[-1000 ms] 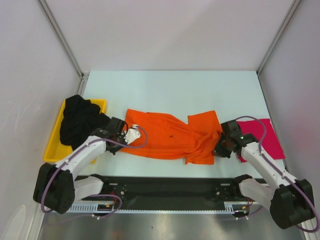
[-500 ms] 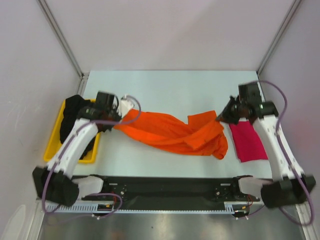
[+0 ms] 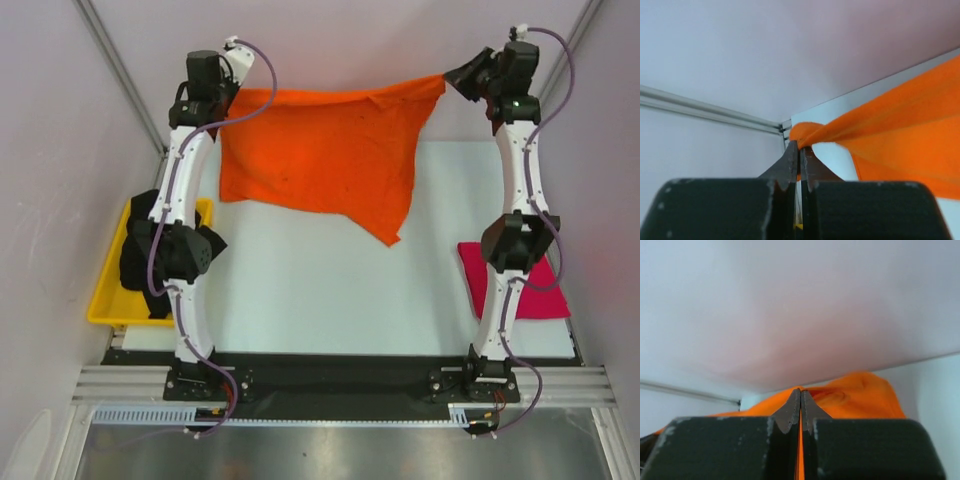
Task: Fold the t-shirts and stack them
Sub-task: Flatten the tshirt out
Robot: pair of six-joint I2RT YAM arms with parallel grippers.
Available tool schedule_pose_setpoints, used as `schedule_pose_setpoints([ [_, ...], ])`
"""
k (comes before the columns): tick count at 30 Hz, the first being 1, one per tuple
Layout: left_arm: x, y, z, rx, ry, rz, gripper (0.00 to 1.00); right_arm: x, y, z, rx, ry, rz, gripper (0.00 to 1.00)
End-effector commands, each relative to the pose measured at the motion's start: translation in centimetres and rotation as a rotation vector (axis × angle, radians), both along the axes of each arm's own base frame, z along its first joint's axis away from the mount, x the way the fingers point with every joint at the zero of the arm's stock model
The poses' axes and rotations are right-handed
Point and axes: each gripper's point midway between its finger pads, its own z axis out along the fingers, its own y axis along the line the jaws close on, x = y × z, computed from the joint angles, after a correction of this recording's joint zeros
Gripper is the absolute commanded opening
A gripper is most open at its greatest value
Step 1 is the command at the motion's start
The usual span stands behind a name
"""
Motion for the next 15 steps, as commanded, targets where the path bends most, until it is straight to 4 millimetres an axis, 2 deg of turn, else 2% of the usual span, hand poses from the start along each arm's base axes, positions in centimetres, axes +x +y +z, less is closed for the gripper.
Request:
schedule_pose_setpoints([
  [1,-1.7,1.7,11.0,-0.019,-0.327,0.074,0.0,-4.4,-2.9,15.2,0.031,-0.441,-0.056,0.0],
  [2,-1.2,1.7,10.5,-0.02,-0.313,0.082,0.0,-5.5,-3.0,16.9,-0.018,-0.492,-0.063,0.0],
  [3,-1.8,2.0,12.9,-0.027,-0.365,0.091,0.0,-5.9,-3.2,17.0,-0.041,-0.479,-0.064,0.0],
  [4,-1.8,2.3,13.1,-0.026,-0.37,0.094,0.0,-6.2,-3.3,17.2,-0.057,-0.477,-0.06,0.0],
  [5,-2.3,2.4,14.4,-0.019,-0.405,0.092,0.01,-6.4,-3.3,17.3,-0.07,-0.475,-0.054,0.0],
  [8,-2.7,1.8,13.7,-0.023,-0.375,0.054,0.0,-7.2,-3.5,15.0,-0.107,-0.385,-0.05,0.0],
  [9,-2.7,1.5,12.5,-0.03,-0.336,0.043,0.0,-7.7,-3.6,12.5,-0.107,-0.306,-0.051,0.0],
  [10,-2.7,0.7,10.8,-0.039,-0.281,0.004,0.0,-8.3,-3.5,11.5,-0.111,-0.281,-0.05,0.0],
  [11,-3.6,0.4,10.8,-0.051,-0.268,-0.015,0.0,-8.9,-3.5,10.5,-0.115,-0.257,-0.052,0.0],
  [12,-3.5,-0.1,6.3,-0.039,-0.16,-0.039,0.0,-8.6,-3.7,5.2,-0.114,-0.148,-0.062,0.0],
  [13,-3.9,-0.7,4.4,-0.034,-0.113,-0.059,0.0,-11.1,-3.8,6.8,-0.137,-0.182,-0.077,0.0],
  [14,-5.4,-1.0,4.2,-0.018,-0.099,-0.089,0.0,-11.9,-4.0,5.2,-0.148,-0.147,-0.088,0.0],
  [15,-6.3,-1.4,-1.2,0.0,0.027,-0.107,0.0,-13.1,-4.6,4.1,-0.163,-0.111,-0.124,0.0],
])
